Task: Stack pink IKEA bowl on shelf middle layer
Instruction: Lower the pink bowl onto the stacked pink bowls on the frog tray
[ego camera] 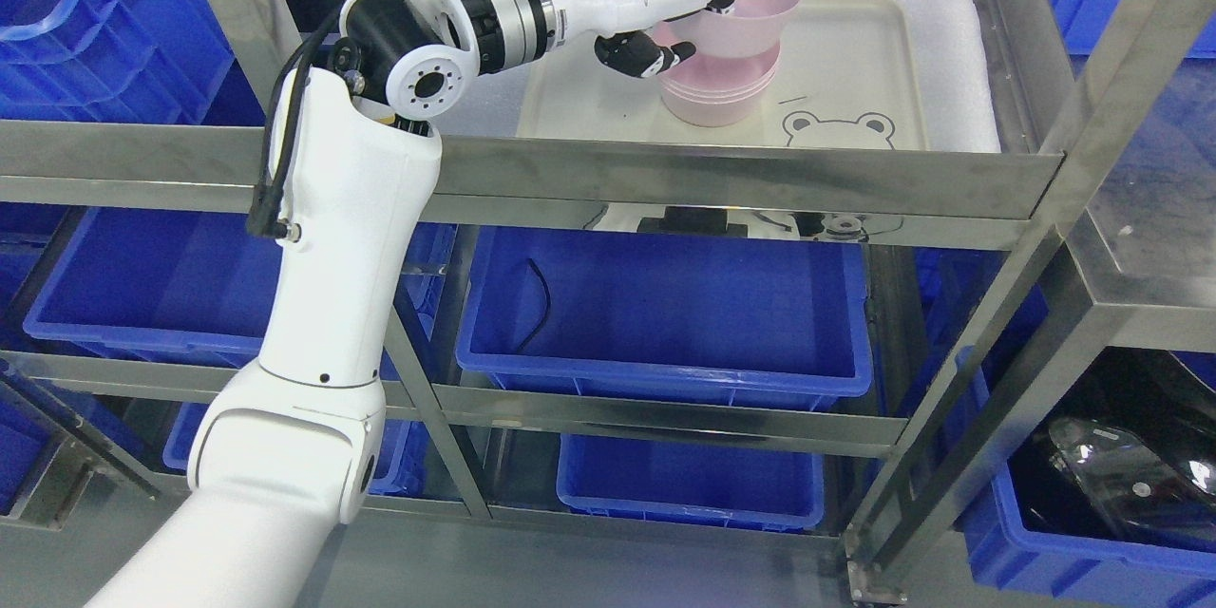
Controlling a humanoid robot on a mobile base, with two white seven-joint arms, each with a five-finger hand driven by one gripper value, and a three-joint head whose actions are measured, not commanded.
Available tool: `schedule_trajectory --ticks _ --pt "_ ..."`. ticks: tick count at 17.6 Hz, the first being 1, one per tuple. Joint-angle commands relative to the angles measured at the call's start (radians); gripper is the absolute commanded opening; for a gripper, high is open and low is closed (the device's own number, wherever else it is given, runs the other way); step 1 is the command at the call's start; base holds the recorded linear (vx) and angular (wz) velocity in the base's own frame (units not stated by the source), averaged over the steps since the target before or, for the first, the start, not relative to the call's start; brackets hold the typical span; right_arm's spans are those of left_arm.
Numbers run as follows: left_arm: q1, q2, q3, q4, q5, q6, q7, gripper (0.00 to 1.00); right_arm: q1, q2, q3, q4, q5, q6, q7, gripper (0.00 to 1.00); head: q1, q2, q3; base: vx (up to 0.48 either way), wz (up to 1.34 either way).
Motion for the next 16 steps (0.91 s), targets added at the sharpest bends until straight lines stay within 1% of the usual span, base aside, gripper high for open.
schedule_trajectory --ticks 1,13,16 --pt "-0.011 -0.015 -0.060 0.080 -0.049 0.003 -0.007 0.04 0.023 -0.017 0.000 -0.017 0.000 0.001 0.000 1.00 0.0000 0.000 0.000 0.000 0.00" --pt "-0.009 -0.008 -0.045 0.103 -0.063 0.004 -0.012 0.05 0.023 -0.017 0.000 -0.017 0.000 0.001 0.000 1.00 0.0000 0.000 0.000 0.000 0.00" --pt "-0.014 -0.006 -0.014 0.102 -0.062 0.004 -0.032 0.05 0.023 -0.017 0.000 -0.017 0.000 0.001 0.000 1.00 0.0000 0.000 0.000 0.000 0.00"
